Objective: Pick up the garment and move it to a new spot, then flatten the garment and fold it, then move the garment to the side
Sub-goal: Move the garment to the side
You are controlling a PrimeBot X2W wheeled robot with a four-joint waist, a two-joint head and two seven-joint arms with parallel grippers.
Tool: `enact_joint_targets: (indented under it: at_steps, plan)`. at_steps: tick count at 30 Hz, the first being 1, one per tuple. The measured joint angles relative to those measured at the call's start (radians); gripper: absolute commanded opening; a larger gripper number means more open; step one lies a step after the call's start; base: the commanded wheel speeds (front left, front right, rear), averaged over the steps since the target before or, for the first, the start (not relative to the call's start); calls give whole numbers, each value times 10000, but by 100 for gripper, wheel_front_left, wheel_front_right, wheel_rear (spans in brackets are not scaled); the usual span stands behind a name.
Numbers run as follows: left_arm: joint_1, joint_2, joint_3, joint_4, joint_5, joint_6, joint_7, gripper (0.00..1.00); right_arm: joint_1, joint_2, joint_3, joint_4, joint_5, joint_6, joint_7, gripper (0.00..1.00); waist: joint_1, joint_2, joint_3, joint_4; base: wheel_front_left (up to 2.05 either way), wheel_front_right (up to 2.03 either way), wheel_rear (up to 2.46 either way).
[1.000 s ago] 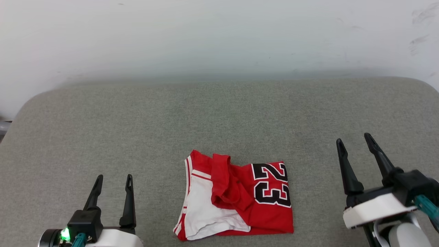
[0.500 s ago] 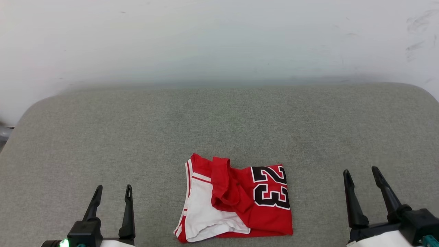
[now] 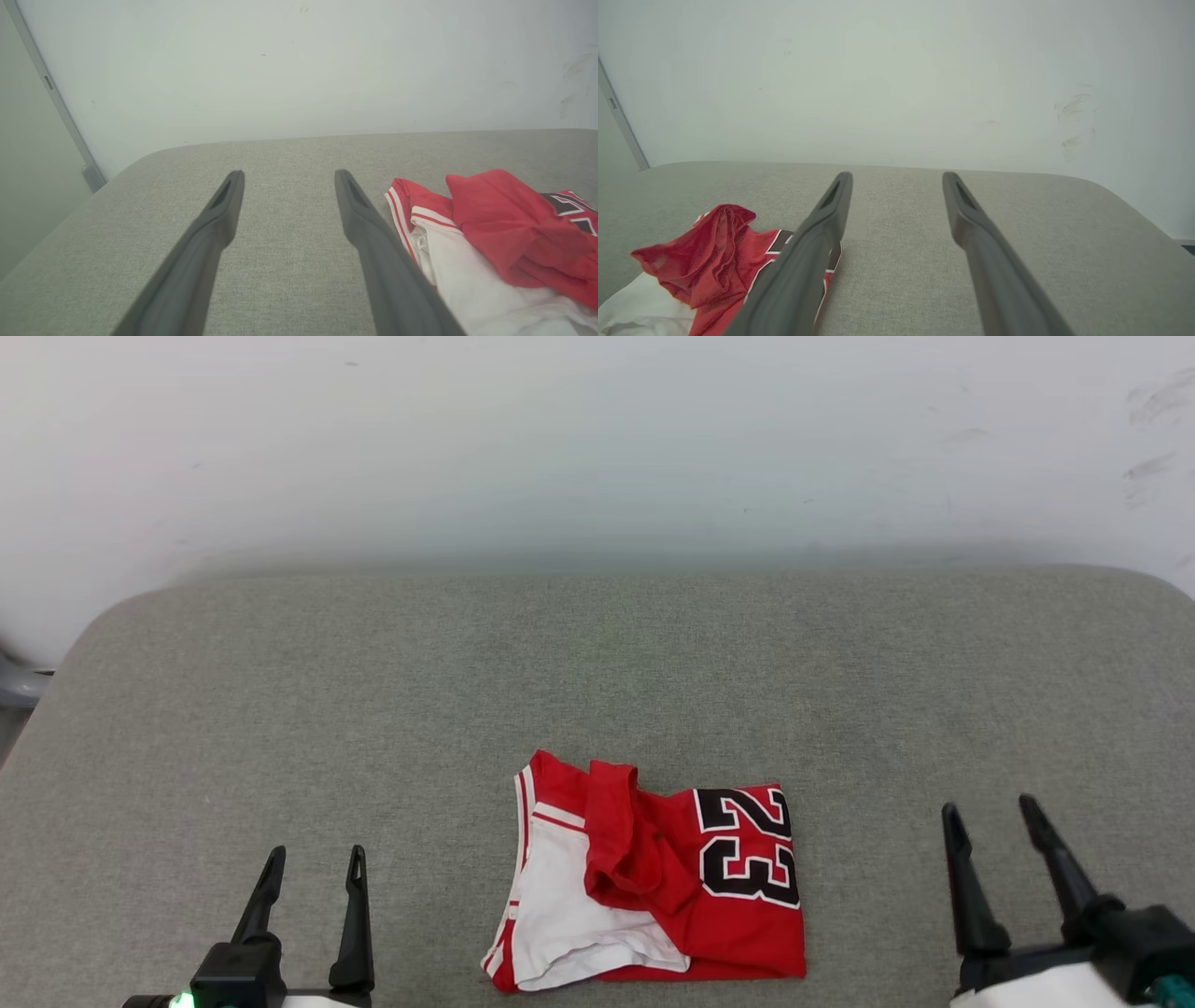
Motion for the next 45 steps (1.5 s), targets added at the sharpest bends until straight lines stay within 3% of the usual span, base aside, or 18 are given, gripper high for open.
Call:
enact_joint_targets:
  at_steps: [6, 12, 19, 24, 28, 32, 45]
  plan:
    - [-115, 12, 17, 63, -92, 10, 0, 100, -1311, -698, -81, -132, 378, 0, 159, 100, 0, 0, 52, 27, 0, 0, 0]
    - [-284, 19, -15, 130, -136, -44, 0, 100, -3158, -1914, 472, -328, 1561, 0, 1601, 100, 0, 0, 186, 152, 0, 0, 0]
    - [-609, 67, -27, 230, -176, -146, 2, 100, -4587, -3296, 1873, 146, 4188, 0, 5626, 100, 1, 0, 495, 371, 0, 0, 0]
    - [-773, 61, -8, 244, -196, -150, 0, 100, -4738, -3877, 2608, 522, 5710, -2, 8343, 100, 1, 0, 695, 519, 0, 0, 0]
    - [-887, 50, -35, 253, -253, -199, 0, 100, -4498, -3900, 2955, 917, 6523, 0, 9703, 100, 1, 0, 874, 657, 0, 0, 0]
    - [-1015, 35, -73, 245, -263, -224, 0, 100, -4264, -3781, 3294, 1336, 6861, -2, 10207, 100, 2, 0, 1096, 810, 0, 0, 0]
    - [-1669, 10, -142, 322, -263, -393, 0, 100, -4666, -2780, 3954, 3522, 7131, 2, 9286, 100, 2, 0, 1986, 1431, 0, 0, 0]
